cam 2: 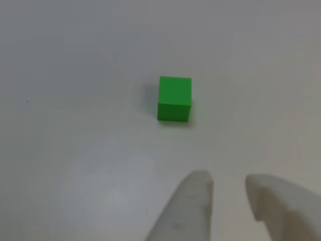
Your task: Pick up green cube and drop it in the blue box
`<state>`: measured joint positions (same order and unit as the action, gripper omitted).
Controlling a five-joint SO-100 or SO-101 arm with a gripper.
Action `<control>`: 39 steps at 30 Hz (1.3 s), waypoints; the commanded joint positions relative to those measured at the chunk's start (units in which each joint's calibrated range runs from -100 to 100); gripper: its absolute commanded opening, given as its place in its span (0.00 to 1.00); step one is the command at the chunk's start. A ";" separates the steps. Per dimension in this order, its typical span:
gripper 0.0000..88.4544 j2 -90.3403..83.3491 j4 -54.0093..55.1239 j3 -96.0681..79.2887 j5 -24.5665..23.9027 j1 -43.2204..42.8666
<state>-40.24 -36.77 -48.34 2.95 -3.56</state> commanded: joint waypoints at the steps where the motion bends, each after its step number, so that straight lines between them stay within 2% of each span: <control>1: 0.08 1.50 1.63 5.98 -0.10 -0.42; 7: 0.13 7.02 1.38 10.76 -0.10 -0.49; 27: 0.13 19.47 1.13 22.96 -0.20 -0.49; 36: 0.27 26.99 1.05 30.19 -2.15 -1.79; 39: 0.29 29.00 1.13 32.26 -2.15 -3.09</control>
<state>-11.78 -36.77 -21.40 0.90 -5.41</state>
